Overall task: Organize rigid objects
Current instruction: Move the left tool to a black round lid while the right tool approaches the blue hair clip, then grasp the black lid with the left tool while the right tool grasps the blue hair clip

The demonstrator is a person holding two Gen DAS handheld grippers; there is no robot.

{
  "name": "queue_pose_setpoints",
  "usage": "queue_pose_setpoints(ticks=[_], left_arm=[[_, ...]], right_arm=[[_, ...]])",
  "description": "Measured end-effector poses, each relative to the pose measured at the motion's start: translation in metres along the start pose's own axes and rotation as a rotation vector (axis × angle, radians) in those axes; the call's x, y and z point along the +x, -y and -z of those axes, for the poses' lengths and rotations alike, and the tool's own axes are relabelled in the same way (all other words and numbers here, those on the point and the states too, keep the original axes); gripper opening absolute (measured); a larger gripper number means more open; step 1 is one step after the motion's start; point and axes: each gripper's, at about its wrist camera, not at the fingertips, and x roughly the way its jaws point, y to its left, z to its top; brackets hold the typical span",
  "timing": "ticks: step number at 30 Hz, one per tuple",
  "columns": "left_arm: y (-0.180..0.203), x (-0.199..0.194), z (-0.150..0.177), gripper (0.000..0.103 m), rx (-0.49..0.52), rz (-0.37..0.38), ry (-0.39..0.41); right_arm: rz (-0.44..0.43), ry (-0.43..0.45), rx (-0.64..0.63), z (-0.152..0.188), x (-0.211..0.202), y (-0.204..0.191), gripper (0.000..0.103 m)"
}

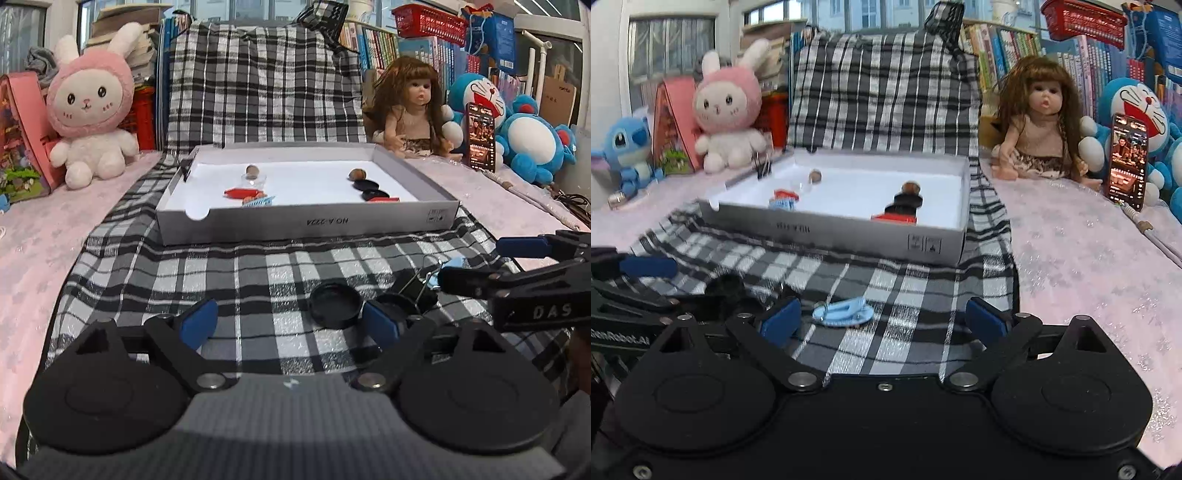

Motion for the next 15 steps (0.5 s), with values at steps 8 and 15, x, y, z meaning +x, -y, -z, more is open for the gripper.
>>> queue_pose_setpoints(ticks=[8, 15], left_arm=[[0.008, 0.005, 0.0, 0.085, 0.024, 0.01, -0.003], [0.011, 0.008, -0.001, 0.073, 0.029, 0.044, -0.01]], right_arm=[[0.091, 0.011, -0.08, 0.0, -0.007, 0.001, 0.093], [0.087, -0.017, -0.145, 0.006, -0.001, -0.011, 0.088]])
